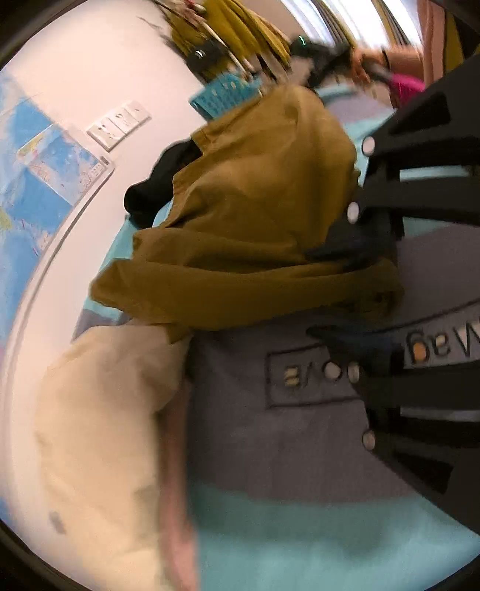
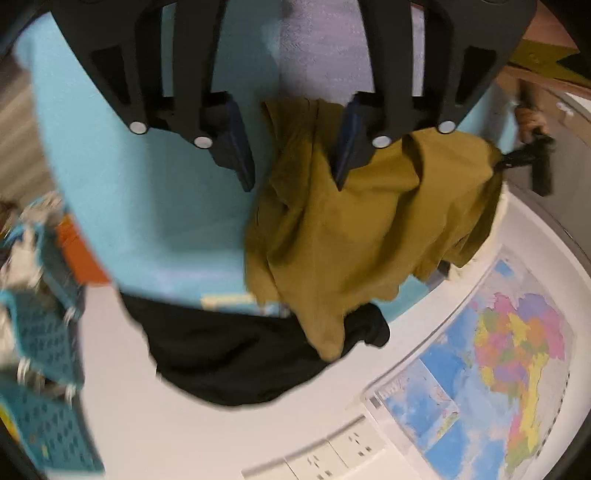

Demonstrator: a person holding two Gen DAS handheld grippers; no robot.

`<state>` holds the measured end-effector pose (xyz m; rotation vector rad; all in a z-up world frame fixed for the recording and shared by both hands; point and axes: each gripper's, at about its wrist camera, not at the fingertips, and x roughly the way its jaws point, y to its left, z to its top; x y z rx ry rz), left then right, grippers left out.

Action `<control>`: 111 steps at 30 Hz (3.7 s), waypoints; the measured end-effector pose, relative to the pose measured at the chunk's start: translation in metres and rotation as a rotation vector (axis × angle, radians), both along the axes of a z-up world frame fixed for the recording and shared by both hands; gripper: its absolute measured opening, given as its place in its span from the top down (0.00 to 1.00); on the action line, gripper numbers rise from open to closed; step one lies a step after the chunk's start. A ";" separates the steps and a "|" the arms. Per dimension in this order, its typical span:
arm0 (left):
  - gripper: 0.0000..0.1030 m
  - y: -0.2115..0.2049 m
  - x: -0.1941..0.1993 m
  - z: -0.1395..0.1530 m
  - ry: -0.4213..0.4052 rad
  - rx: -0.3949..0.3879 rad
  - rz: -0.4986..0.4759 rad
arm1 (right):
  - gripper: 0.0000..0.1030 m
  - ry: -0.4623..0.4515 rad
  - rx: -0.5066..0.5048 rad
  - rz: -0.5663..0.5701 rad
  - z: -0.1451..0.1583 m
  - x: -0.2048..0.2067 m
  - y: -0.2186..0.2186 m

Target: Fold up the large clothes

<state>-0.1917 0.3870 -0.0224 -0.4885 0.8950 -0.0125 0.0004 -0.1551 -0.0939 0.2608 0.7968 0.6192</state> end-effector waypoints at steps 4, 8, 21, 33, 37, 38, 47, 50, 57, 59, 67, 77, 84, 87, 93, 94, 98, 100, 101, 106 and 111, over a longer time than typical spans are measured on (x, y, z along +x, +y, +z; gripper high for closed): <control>0.53 -0.016 0.001 0.040 -0.096 0.186 0.012 | 0.35 -0.176 -0.060 -0.071 0.048 -0.013 0.009; 0.44 -0.040 0.018 0.066 -0.173 0.259 -0.068 | 0.37 -0.293 -0.113 0.097 0.075 -0.019 0.064; 0.93 -0.080 0.118 0.008 0.028 0.283 -0.165 | 0.99 -0.238 -0.171 0.171 0.050 0.043 0.152; 0.80 -0.064 0.117 0.018 -0.003 0.263 -0.101 | 0.64 -0.168 -0.211 0.126 0.029 0.057 0.159; 0.60 -0.076 0.111 0.033 -0.080 0.302 -0.144 | 0.58 -0.271 -0.165 0.168 0.058 0.032 0.167; 0.55 -0.081 0.113 0.035 -0.084 0.313 -0.154 | 0.56 -0.284 -0.153 0.204 0.063 0.026 0.173; 0.67 -0.097 0.157 0.010 0.060 0.344 -0.147 | 0.43 -0.175 -0.300 0.386 0.023 0.035 0.257; 0.88 -0.093 0.163 0.010 0.062 0.355 -0.122 | 0.71 -0.190 -0.387 0.384 0.008 0.034 0.268; 0.96 -0.091 0.158 0.021 -0.005 0.363 -0.089 | 0.98 -0.271 -0.283 0.340 0.031 0.027 0.249; 0.96 -0.091 0.157 0.025 -0.023 0.370 -0.079 | 0.98 -0.303 -0.268 0.320 0.038 0.028 0.249; 0.88 -0.087 0.157 0.019 -0.004 0.374 -0.060 | 0.80 -0.209 -0.329 0.335 0.018 0.036 0.259; 0.62 -0.087 0.148 0.015 -0.010 0.378 -0.052 | 0.66 -0.246 -0.241 0.521 0.032 0.002 0.292; 0.57 -0.073 0.133 0.012 -0.040 0.333 -0.056 | 0.56 -0.167 -0.199 0.471 0.015 0.022 0.287; 0.49 -0.069 0.106 0.027 -0.118 0.320 -0.079 | 0.52 -0.201 -0.112 0.471 0.035 0.010 0.254; 0.47 -0.051 0.050 0.031 -0.152 0.329 -0.050 | 0.42 -0.236 -0.014 0.377 0.058 -0.009 0.173; 0.47 -0.046 0.042 0.028 -0.148 0.327 -0.038 | 0.41 -0.240 -0.021 0.333 0.056 -0.014 0.155; 0.46 -0.028 0.011 0.020 -0.144 0.278 -0.002 | 0.37 -0.209 -0.023 0.207 0.043 -0.025 0.104; 0.45 -0.025 -0.001 0.015 -0.142 0.281 0.010 | 0.37 -0.206 -0.029 0.134 0.037 -0.031 0.081; 0.37 -0.024 -0.005 0.013 -0.135 0.287 0.012 | 0.36 -0.208 -0.028 0.110 0.035 -0.035 0.072; 0.32 -0.030 -0.019 -0.001 -0.105 0.278 -0.031 | 0.34 -0.157 0.002 -0.007 0.010 -0.038 0.029; 0.50 -0.034 -0.020 -0.018 -0.074 0.211 -0.066 | 0.36 -0.048 0.035 -0.020 -0.025 -0.030 0.015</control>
